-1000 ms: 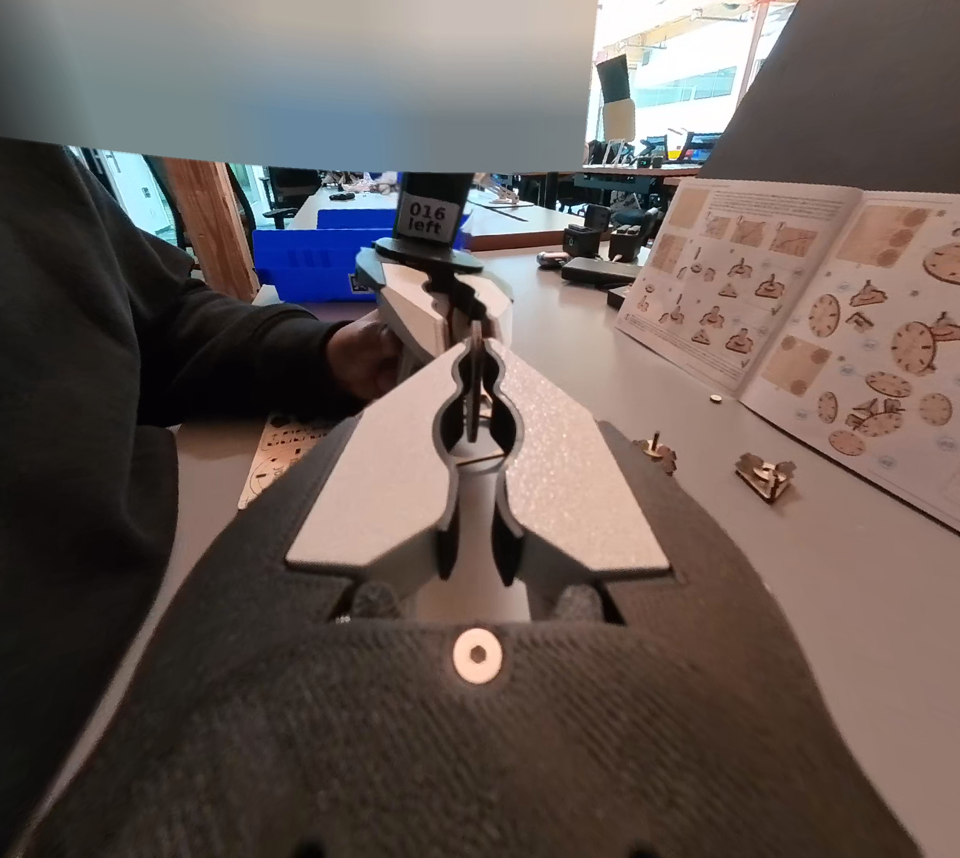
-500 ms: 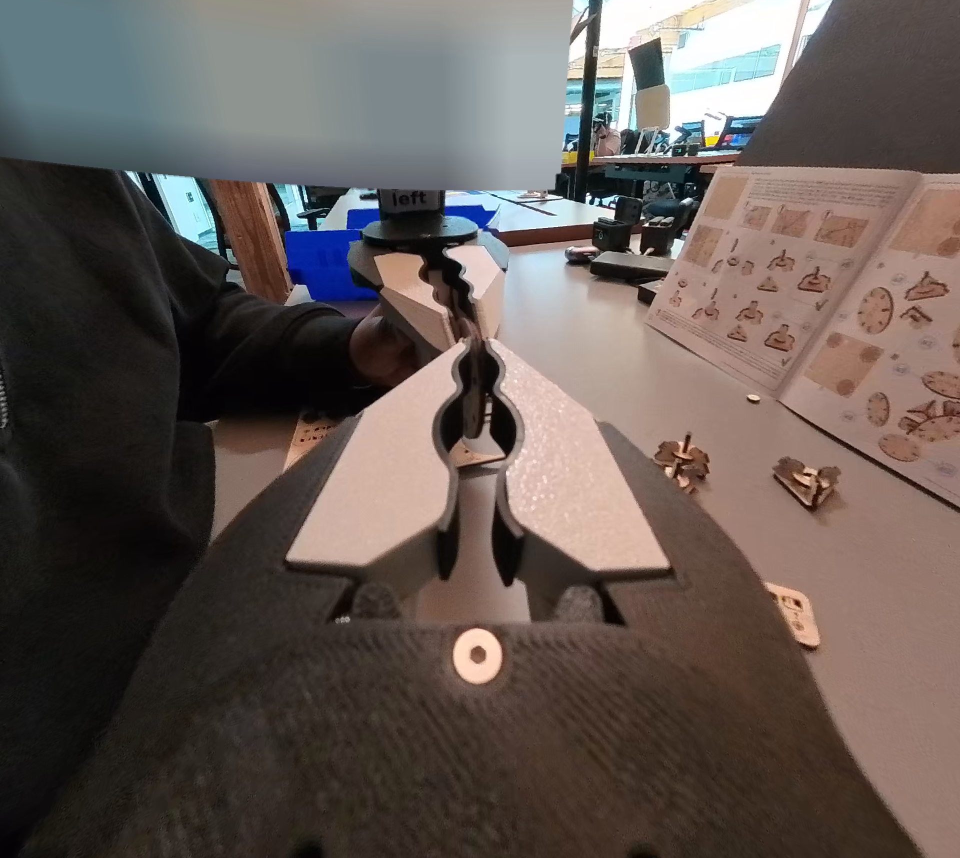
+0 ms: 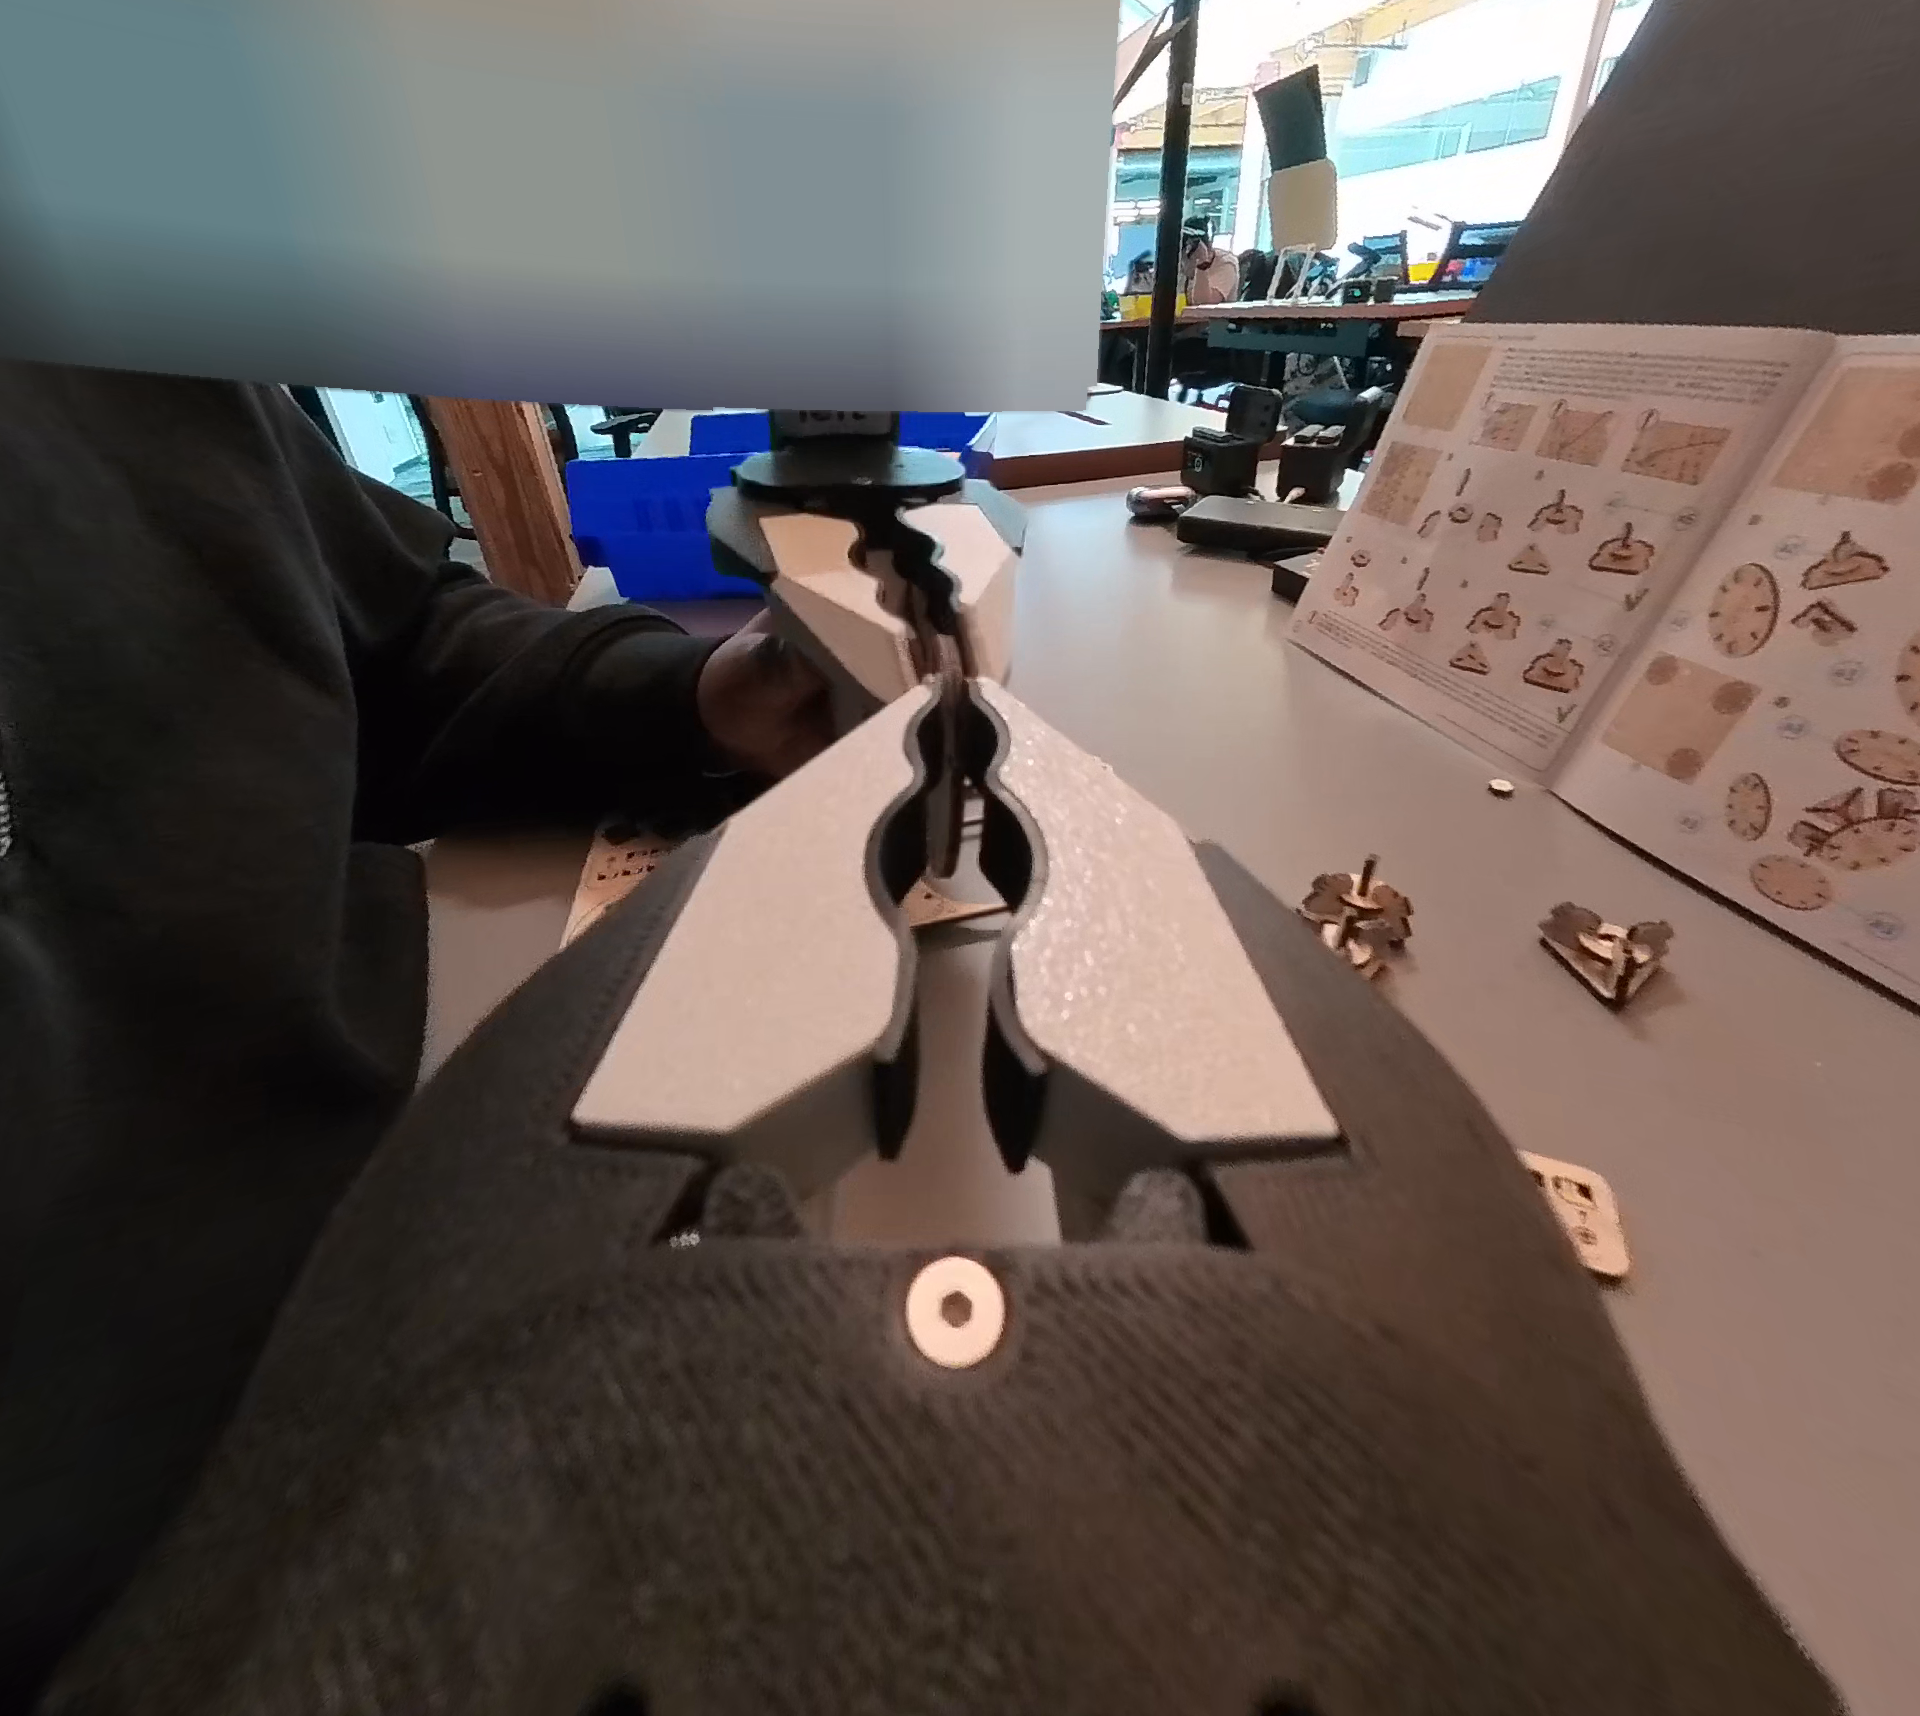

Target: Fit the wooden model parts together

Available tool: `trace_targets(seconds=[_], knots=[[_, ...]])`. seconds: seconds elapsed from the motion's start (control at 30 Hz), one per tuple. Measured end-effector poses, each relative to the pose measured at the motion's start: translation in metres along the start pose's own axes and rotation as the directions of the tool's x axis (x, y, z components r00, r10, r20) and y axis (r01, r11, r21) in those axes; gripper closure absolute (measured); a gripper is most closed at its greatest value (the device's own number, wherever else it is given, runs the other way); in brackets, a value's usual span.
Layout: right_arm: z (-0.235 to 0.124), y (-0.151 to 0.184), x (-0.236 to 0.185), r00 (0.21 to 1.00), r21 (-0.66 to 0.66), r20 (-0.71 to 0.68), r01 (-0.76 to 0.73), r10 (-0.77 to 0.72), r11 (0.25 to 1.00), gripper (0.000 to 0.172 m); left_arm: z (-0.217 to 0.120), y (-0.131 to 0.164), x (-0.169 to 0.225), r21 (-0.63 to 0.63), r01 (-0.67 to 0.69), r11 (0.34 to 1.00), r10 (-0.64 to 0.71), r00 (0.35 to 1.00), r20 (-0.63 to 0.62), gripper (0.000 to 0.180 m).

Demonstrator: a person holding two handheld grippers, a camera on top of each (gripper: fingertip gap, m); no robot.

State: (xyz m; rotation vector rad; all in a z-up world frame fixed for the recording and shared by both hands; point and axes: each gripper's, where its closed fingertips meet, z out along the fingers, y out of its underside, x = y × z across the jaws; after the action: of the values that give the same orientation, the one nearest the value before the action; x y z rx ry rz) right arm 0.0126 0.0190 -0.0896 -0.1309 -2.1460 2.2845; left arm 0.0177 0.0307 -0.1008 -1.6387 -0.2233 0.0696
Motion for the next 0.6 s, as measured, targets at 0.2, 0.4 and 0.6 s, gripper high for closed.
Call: trace_targets(seconds=[0.2, 0.4, 0.6], knots=[[-0.002, 0.037, 0.030, 0.972, -0.197, -0.119, -0.225, 0.204, 0.954, 0.172, -0.001, 0.012, -0.023, -0.052, 0.037, 0.998, -0.031, 0.993, 0.110, 0.152], [-0.020, 0.093, 0.040, 0.866, -0.437, -0.231, -0.499, 0.443, 0.748, 0.171, 0.002, 0.043, -0.036, -0.210, 0.117, 0.971, -0.083, 0.983, 0.164, 0.156], [-0.041, 0.104, 0.056, 0.895, -0.512, -0.301, -0.444, 0.330, 0.736, 0.157, 0.013, 0.065, -0.024, -0.376, 0.022, 0.926, 0.031, 0.991, 0.133, 0.159]])
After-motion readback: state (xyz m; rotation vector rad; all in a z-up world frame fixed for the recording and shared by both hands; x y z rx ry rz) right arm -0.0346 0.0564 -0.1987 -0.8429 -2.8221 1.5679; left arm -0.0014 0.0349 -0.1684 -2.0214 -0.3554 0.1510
